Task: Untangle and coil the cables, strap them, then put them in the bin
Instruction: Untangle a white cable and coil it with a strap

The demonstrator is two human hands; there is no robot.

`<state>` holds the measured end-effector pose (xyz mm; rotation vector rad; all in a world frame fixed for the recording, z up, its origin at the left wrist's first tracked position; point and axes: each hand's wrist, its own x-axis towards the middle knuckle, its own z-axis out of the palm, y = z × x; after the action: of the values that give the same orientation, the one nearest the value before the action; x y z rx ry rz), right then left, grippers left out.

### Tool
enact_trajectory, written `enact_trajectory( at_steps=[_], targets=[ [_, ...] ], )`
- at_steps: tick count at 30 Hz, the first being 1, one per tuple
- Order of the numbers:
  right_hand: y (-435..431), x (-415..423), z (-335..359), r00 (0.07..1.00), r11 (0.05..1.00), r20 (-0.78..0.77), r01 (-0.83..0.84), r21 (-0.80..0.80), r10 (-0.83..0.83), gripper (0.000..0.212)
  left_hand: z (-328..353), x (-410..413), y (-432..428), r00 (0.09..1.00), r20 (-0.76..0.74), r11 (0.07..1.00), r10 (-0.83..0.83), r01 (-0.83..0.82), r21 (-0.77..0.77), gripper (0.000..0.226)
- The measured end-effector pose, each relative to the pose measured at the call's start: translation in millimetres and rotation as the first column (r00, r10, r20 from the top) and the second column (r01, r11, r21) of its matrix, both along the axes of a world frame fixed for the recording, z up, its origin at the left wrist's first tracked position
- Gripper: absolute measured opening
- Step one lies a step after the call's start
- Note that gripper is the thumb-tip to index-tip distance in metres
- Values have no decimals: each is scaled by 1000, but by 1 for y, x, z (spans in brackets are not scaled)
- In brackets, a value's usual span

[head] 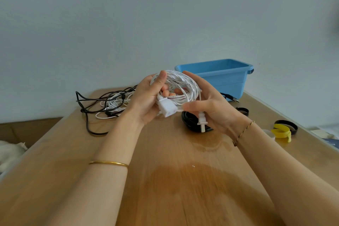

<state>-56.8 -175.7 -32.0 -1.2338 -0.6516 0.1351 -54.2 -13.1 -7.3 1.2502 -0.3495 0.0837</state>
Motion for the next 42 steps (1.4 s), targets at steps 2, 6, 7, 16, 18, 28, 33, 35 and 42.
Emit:
enact_trajectory(
  at_steps=[2, 6, 7, 16, 18, 28, 33, 35, 42],
  targets=[
    [1, 0, 0, 1000, 1000, -16, 5, 12, -5, 76, 2, -3, -1, 997, -9, 997, -72, 72, -17, 30],
    [6, -4, 3, 997, 997, -32, 66, -52, -67, 50, 2, -3, 5, 988, 6, 988, -153, 153, 1, 32],
    [7, -4, 2, 994, 993, -37, 98, -65, -101, 48, 1, -2, 6, 988, 22, 988, -154, 154, 7, 30],
    [1, -5, 3, 988, 984, -66, 132, -123, -141, 22, -3, -11, -15, 980, 195, 980, 49, -85, 181, 16],
    [4, -7, 1, 943, 929, 58, 334, -162, -328, 9, -1, -12, -18, 984, 174, 978, 38, -72, 193, 20],
    [-13, -7, 13, 794, 770, 104, 607, -199, -599, 14, -3, -9, -33, 954, -173, 968, -244, 251, 19, 24],
    [-23, -11, 8, 707, 639, 260, 706, -305, -657, 8, -12, -15, -39, 918, -230, 946, -322, 323, -34, 19],
    [-26, -15, 5, 687, 594, 326, 726, -346, -650, 8, -11, -16, -41, 902, -278, 943, -330, 331, -45, 23],
    [-38, -21, -2, 588, 453, 456, 808, -377, -668, 14, -13, -16, -70, 961, -188, 977, -201, 212, 37, 30]
  ],
)
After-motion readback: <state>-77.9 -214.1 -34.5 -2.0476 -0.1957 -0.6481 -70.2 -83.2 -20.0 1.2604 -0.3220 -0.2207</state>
